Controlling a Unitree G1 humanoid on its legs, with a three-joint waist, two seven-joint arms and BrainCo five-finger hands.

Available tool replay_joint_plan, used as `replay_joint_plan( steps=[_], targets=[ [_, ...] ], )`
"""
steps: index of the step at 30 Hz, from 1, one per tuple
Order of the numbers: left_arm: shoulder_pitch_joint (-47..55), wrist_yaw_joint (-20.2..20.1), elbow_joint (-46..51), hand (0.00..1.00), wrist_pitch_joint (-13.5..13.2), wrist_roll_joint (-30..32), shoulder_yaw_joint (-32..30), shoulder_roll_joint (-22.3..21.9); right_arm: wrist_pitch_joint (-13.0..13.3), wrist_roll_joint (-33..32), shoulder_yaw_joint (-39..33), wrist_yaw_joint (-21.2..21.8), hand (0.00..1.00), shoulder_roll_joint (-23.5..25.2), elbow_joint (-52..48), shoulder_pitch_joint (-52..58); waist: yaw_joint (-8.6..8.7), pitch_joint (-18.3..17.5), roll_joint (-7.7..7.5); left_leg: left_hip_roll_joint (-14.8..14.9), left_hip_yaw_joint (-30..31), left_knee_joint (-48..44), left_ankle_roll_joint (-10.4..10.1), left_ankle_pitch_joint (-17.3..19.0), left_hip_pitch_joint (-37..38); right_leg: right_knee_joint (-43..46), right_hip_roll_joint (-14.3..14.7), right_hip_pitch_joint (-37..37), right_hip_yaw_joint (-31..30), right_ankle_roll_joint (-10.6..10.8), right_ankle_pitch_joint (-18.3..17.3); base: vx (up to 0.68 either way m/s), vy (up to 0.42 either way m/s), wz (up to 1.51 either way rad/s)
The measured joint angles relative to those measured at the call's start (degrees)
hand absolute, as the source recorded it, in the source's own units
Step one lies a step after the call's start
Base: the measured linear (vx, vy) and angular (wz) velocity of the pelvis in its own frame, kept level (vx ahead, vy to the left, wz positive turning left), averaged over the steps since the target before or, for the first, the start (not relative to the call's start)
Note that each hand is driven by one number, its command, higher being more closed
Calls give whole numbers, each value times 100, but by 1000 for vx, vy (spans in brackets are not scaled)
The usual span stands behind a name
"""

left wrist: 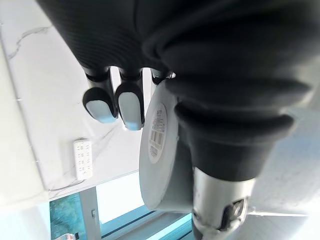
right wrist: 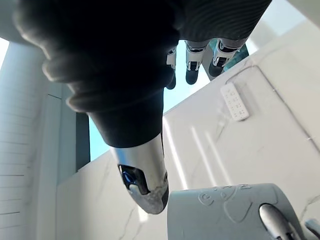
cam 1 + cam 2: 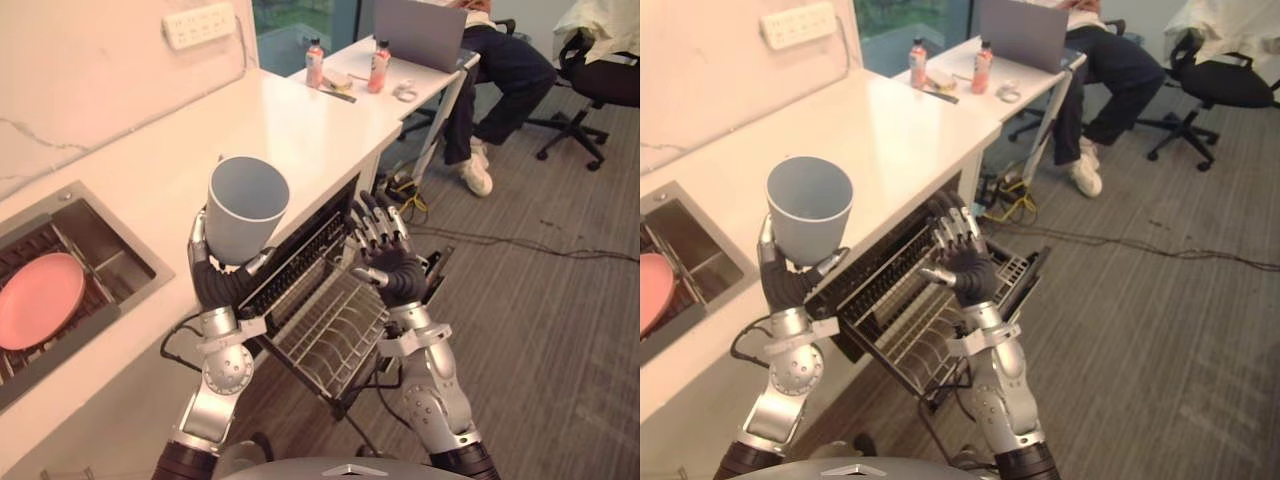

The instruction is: Walk over to the sink, pick up the cup, carry it to the dishwasher, place the cup inside the dishwasher, then close the dishwasher door

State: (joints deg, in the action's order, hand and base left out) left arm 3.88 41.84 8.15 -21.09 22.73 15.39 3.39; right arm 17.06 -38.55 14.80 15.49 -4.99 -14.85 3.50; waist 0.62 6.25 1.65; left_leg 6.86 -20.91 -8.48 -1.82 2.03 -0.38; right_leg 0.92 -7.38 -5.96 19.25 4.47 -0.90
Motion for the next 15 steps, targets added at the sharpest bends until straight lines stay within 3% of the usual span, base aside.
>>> replay_joint_plan(
  steps=[6,15],
  targets=[
    [-43,194,-2,100,1,442,301,-10,-6,-264,170,31,0,60,-12,-11,12,-6,-10,-7,-58,467,-96,-192,128,-249,120,-4,-53,-20,131,-6,-34,-8],
    [-50,291,-181,100,14,678,591,-13,-102,-13,595,-214,0,228,-68,-16,4,-109,-130,-60,-121,765,-114,-326,229,-405,183,17,-116,-25,216,-4,-11,-4]
  ],
)
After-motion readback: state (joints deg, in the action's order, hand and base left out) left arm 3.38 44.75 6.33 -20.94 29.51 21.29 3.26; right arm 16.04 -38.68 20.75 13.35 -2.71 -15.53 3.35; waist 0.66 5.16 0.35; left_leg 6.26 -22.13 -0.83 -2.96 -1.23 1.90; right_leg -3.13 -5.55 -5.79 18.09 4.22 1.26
